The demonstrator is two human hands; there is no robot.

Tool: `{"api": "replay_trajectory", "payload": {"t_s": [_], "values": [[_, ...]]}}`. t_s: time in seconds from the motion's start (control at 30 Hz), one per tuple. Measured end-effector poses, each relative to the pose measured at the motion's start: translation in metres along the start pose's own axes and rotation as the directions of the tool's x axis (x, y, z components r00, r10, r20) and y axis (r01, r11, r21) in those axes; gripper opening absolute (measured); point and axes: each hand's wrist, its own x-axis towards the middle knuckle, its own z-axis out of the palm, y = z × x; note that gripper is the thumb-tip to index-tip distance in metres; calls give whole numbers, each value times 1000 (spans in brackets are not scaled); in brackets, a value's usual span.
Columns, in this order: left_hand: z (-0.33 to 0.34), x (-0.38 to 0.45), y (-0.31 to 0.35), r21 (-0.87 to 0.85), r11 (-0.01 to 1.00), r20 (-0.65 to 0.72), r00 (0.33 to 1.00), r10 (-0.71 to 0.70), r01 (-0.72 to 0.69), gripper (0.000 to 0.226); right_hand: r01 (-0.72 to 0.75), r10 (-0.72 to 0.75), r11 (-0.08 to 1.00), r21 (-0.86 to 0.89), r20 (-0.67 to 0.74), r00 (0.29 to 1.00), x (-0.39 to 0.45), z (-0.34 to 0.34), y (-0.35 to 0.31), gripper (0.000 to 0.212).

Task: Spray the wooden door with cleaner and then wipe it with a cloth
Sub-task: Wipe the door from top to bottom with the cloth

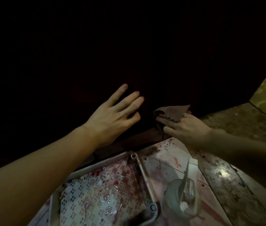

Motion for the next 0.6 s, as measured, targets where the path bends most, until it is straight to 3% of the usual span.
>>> {"api": "replay_trajectory", "payload": {"t_s": [0.2,0.3,0.37,0.47,0.53,0.6], "values": [[-4,-7,-1,-8,1000,26,1000,10,-10,54,-21,30,996,86,-97,995,3,11,-14,37],[-5,-16,-2,13,1000,71,997,11,-12,59,-195,216,949,247,-60,975,14,9,-25,35],[-4,-21,-1,28,999,93,996,14,-17,60,-381,406,818,431,38,913,22,7,-31,31],[-3,-28,0,25,1000,124,992,7,-10,62,-492,536,569,659,157,830,35,-3,-38,30],[-4,-31,1,16,1000,134,991,-1,-1,64,-543,536,388,745,297,790,43,-13,-38,28],[-5,-35,0,20,1000,137,991,-6,3,62,-615,435,251,747,481,761,51,-27,-33,25]]}}
